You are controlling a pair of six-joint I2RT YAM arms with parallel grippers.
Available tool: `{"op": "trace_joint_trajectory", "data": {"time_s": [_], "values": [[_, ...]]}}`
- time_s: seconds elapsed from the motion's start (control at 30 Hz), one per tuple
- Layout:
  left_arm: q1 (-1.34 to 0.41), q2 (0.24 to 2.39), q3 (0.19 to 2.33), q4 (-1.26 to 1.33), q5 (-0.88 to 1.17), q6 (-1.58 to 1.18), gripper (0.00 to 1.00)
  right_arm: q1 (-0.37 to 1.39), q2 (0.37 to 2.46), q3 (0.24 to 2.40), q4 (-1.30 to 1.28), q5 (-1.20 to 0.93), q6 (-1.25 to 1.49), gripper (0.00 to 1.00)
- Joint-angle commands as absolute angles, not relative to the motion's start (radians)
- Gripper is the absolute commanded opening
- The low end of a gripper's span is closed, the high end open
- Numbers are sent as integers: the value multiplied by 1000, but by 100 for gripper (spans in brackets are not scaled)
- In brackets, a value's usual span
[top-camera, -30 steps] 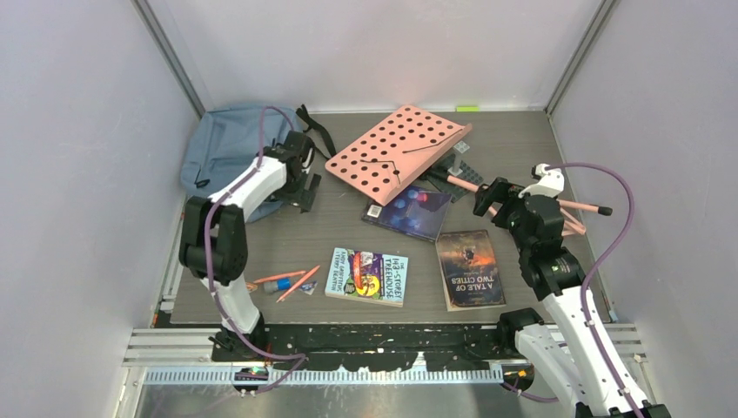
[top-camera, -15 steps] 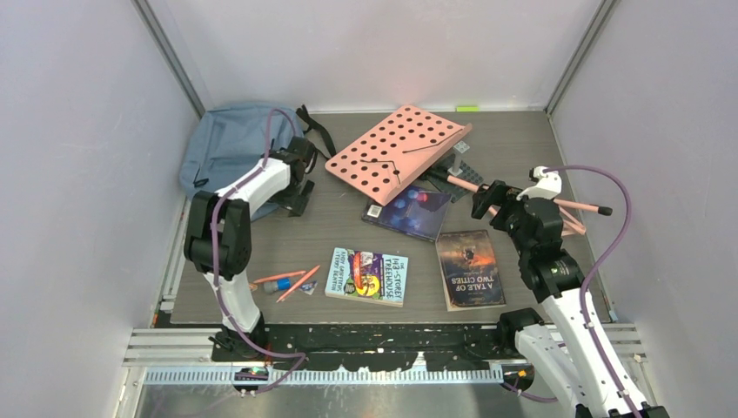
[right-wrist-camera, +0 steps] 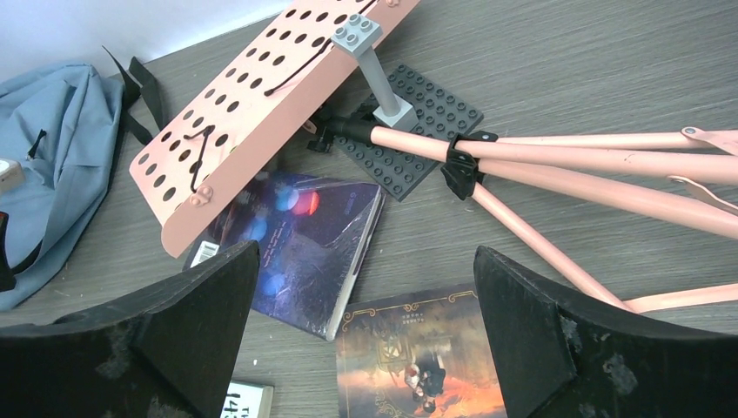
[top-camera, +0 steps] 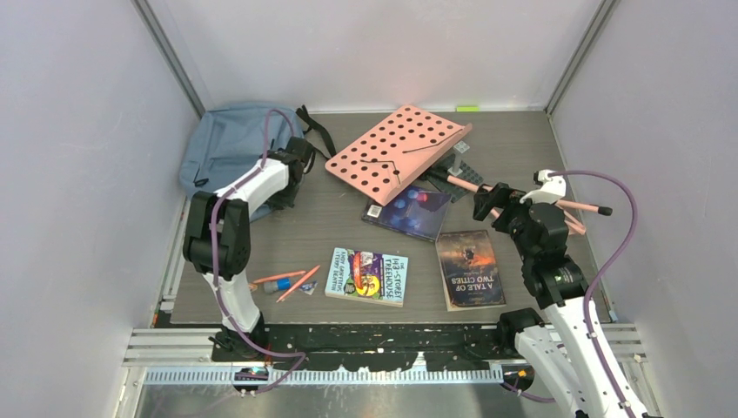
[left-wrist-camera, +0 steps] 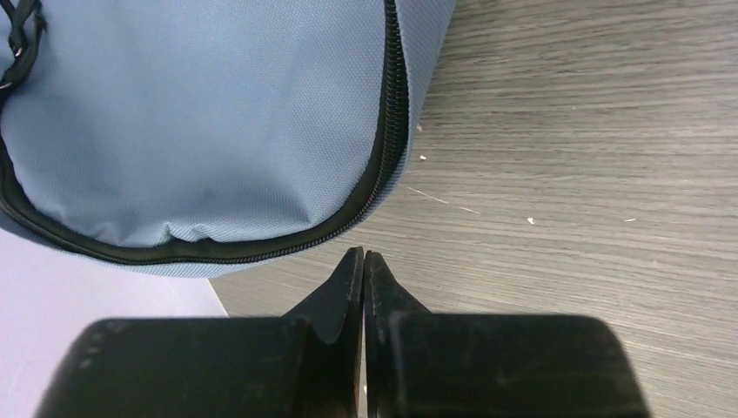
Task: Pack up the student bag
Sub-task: Move the student bag to the center of the board.
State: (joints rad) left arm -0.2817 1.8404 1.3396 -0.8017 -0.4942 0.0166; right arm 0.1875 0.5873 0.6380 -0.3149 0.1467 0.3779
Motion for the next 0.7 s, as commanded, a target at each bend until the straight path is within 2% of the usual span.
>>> {"op": "trace_joint_trajectory", "data": {"time_s": [0.0,0.03,0.07,0.13,0.2,0.3,0.37,0.53,0.6,0.67], "values": [[-280,1790,1364,-793,-460,11,0,184,588,643,-287,132,388,100],[-283,1781,1367,-788,-460,12,0,184,586,642,-286,132,388,100],[-285,1771,1368,-776,-460,18,6,184,586,641,-285,130,388,100],[-285,1759,1370,-741,-440,51,26,184,586,639,-281,130,387,100],[-285,1771,1379,-721,-442,95,54,184,591,640,-282,134,387,100],[-285,1805,1394,-717,-484,119,72,184,594,642,-283,134,386,100],[-282,1820,1387,-699,-484,143,77,184,595,641,-279,135,386,100],[-266,1922,1427,-717,-503,144,79,184,613,644,-271,127,385,100],[-263,1979,1453,-742,-505,134,75,184,620,644,-271,123,385,100],[-262,2018,1475,-772,-512,126,67,184,622,644,-271,124,385,100]]}}
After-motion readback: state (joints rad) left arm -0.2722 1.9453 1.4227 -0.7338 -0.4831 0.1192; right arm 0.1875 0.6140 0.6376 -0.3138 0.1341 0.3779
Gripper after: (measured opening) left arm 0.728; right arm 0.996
